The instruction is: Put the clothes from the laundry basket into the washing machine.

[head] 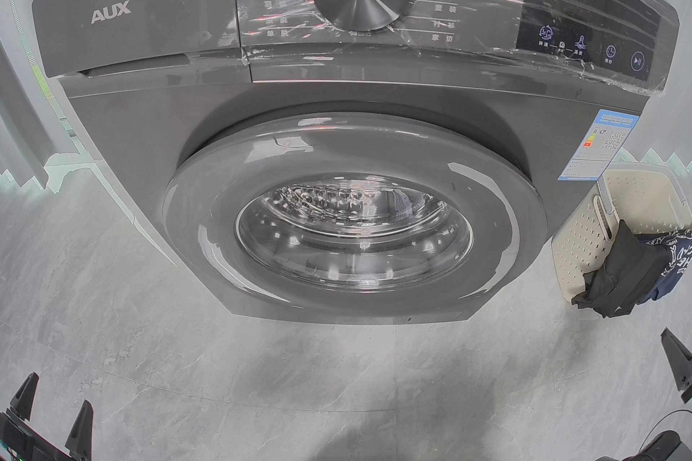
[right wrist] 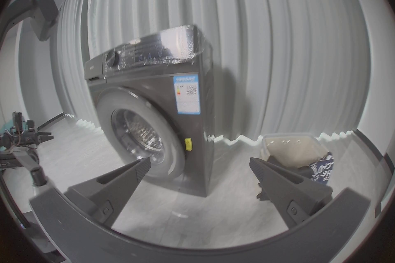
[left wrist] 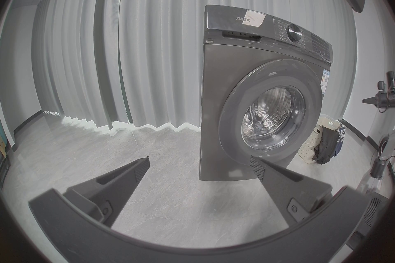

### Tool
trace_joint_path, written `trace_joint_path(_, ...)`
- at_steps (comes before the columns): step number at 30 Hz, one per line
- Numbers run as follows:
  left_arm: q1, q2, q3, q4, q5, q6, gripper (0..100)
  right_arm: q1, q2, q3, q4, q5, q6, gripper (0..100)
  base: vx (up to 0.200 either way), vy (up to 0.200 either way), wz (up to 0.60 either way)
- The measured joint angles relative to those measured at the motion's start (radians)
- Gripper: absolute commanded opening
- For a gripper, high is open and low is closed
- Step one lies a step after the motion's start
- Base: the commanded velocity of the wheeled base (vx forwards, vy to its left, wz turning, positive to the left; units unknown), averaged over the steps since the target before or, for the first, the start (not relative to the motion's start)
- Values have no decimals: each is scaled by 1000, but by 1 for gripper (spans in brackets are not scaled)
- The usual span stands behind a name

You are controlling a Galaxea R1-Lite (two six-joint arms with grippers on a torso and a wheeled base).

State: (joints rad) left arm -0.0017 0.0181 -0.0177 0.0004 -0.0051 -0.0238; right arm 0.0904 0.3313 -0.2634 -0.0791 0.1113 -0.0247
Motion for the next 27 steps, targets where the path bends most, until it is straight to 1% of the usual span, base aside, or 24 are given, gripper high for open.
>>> trace_joint_path(4, 0, 0, 0, 0, 0, 0, 100, 68, 178, -6, -89, 21, 12, 100, 0, 0, 0)
trace_joint_path(6, 0, 0, 0, 0, 0, 1, 100, 107, 279, -9, -170, 23, 25, 100, 0, 0, 0)
trace_joint_path(11, 0, 0, 0, 0, 0, 1, 100, 185, 523, -14, -366, 9, 56, 100, 0, 0, 0)
trace_joint_path(16, 0, 0, 0, 1, 0, 1, 100, 259, 722, -35, -489, -3, 87, 100, 0, 0, 0)
trace_joint_path(19, 0, 0, 0, 1, -1, 1, 100, 290, 840, -68, -569, -11, 97, 100, 0, 0, 0)
trace_joint_path(21, 0, 0, 0, 1, -1, 1, 100, 297, 884, -88, -600, -18, 100, 100, 0, 0, 0)
trace_joint_path(27, -1, 0, 0, 1, -1, 1, 100, 314, 1020, -167, -643, -33, 104, 100, 0, 0, 0)
